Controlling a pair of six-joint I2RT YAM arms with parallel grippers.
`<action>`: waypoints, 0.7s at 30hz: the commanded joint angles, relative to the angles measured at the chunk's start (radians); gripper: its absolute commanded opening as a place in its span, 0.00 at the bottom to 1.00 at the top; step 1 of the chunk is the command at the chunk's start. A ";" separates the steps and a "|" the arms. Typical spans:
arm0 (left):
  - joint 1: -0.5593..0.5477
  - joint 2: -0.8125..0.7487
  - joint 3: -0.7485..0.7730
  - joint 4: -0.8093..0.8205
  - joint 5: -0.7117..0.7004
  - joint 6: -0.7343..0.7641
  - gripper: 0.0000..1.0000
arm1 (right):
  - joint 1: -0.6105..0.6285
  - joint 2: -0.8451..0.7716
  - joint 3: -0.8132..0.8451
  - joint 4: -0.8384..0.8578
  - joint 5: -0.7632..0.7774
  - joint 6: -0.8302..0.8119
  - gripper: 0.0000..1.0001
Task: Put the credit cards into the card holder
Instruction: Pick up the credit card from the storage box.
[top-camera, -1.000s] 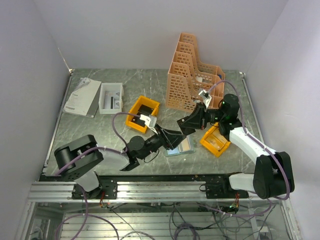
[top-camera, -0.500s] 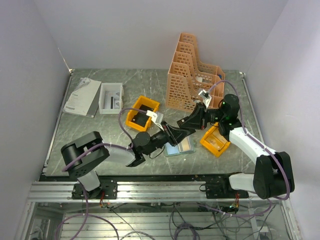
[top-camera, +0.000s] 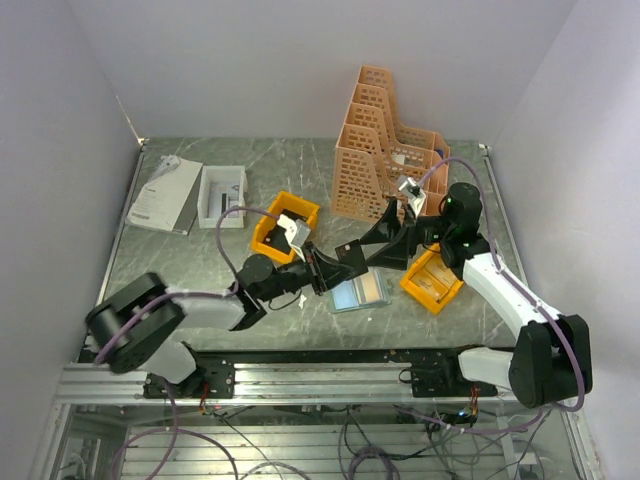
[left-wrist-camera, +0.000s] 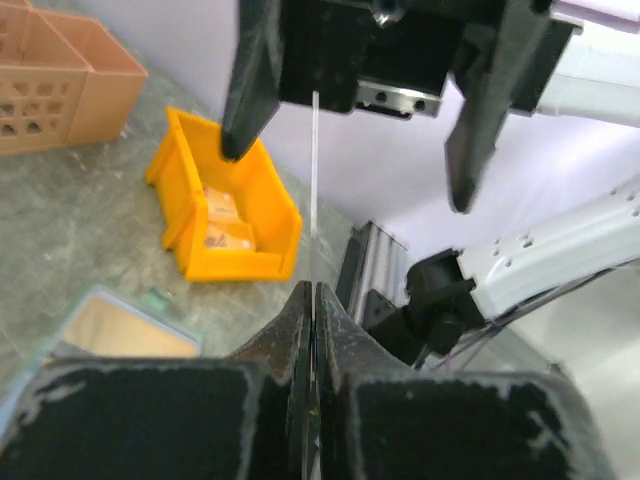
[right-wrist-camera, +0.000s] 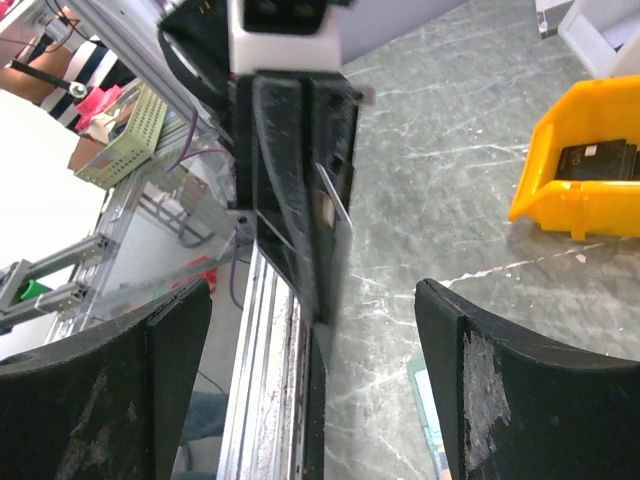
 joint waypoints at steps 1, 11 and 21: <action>0.019 -0.232 0.081 -0.443 0.191 0.272 0.07 | 0.000 -0.020 0.043 -0.121 -0.037 -0.128 0.83; 0.017 -0.363 0.236 -0.927 0.245 0.502 0.07 | 0.015 -0.073 0.016 -0.131 -0.065 -0.216 0.80; 0.017 -0.299 0.298 -0.940 0.278 0.517 0.07 | 0.036 -0.060 0.013 -0.088 -0.091 -0.163 0.58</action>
